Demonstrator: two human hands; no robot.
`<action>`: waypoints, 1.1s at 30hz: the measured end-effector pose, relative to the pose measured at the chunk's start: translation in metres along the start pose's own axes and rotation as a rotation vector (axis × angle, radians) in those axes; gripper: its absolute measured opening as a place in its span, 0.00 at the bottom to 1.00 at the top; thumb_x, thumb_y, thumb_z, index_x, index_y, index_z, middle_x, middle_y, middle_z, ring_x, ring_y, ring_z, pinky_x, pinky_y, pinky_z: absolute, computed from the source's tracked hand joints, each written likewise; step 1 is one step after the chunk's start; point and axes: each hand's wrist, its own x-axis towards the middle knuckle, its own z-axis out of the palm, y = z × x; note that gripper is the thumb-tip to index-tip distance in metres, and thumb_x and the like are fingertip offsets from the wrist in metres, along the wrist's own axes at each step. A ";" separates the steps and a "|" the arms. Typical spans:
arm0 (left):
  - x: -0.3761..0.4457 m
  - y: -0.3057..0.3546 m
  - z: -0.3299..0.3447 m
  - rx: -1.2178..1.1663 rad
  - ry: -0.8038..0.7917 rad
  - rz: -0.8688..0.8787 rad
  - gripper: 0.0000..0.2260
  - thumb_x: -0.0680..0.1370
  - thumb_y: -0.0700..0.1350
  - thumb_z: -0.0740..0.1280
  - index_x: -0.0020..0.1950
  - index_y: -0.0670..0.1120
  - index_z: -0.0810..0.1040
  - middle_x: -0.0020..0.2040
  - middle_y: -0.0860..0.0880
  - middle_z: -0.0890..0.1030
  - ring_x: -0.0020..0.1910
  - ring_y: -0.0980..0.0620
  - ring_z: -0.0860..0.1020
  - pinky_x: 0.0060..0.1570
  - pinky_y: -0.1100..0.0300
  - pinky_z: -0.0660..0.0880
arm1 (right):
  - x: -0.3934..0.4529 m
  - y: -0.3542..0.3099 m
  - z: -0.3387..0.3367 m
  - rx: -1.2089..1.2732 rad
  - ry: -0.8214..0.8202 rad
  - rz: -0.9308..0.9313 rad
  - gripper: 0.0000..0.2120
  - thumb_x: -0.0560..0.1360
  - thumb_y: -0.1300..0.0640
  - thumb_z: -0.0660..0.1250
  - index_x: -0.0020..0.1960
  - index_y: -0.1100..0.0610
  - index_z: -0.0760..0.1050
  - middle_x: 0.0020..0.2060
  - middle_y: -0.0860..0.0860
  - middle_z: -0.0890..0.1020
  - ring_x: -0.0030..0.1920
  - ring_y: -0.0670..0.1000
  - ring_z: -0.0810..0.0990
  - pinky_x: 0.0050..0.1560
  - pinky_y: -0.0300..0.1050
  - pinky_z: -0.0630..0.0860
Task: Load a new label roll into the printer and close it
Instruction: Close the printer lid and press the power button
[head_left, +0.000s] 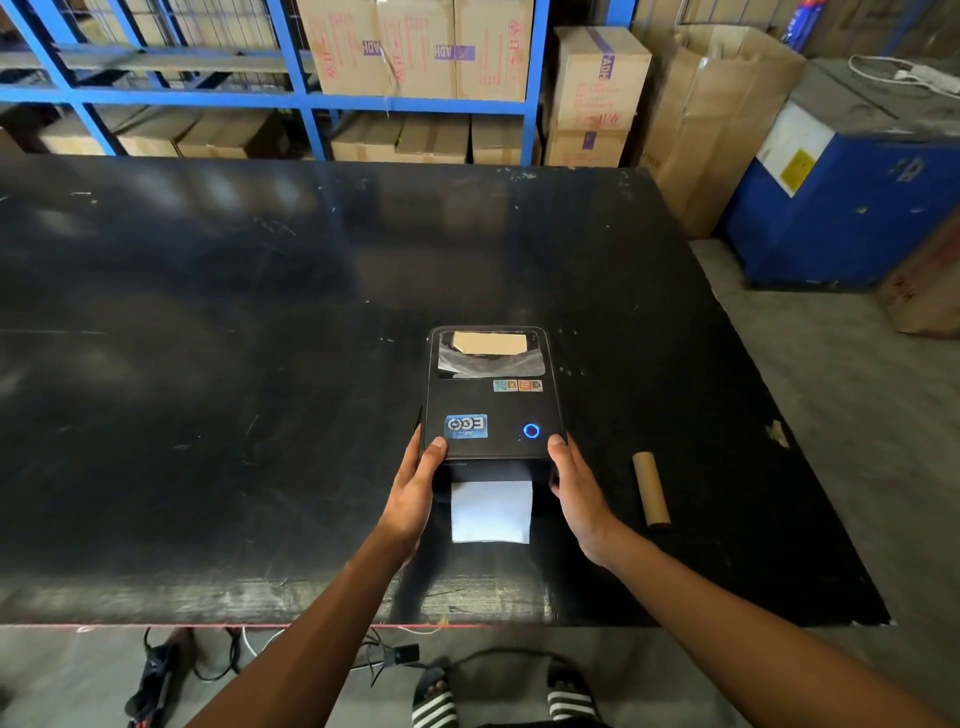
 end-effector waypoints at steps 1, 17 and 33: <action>0.000 0.000 0.000 0.000 0.001 -0.001 0.22 0.82 0.56 0.62 0.75 0.53 0.70 0.66 0.52 0.81 0.64 0.57 0.80 0.62 0.62 0.75 | 0.000 0.000 0.000 -0.002 -0.002 0.001 0.20 0.83 0.46 0.52 0.73 0.44 0.62 0.64 0.36 0.70 0.66 0.40 0.67 0.75 0.55 0.60; -0.001 0.002 0.003 -0.045 0.010 0.003 0.30 0.72 0.65 0.66 0.73 0.57 0.72 0.64 0.56 0.83 0.64 0.57 0.80 0.69 0.51 0.72 | -0.001 0.002 0.001 0.008 -0.013 -0.002 0.21 0.82 0.44 0.51 0.75 0.45 0.60 0.65 0.35 0.69 0.66 0.38 0.66 0.76 0.53 0.59; -0.005 0.007 0.004 -0.033 0.018 0.009 0.29 0.73 0.64 0.67 0.73 0.57 0.73 0.67 0.55 0.81 0.68 0.55 0.76 0.75 0.46 0.66 | -0.002 0.005 0.001 -0.024 -0.014 -0.025 0.21 0.82 0.42 0.51 0.74 0.42 0.60 0.65 0.35 0.70 0.68 0.39 0.66 0.76 0.53 0.59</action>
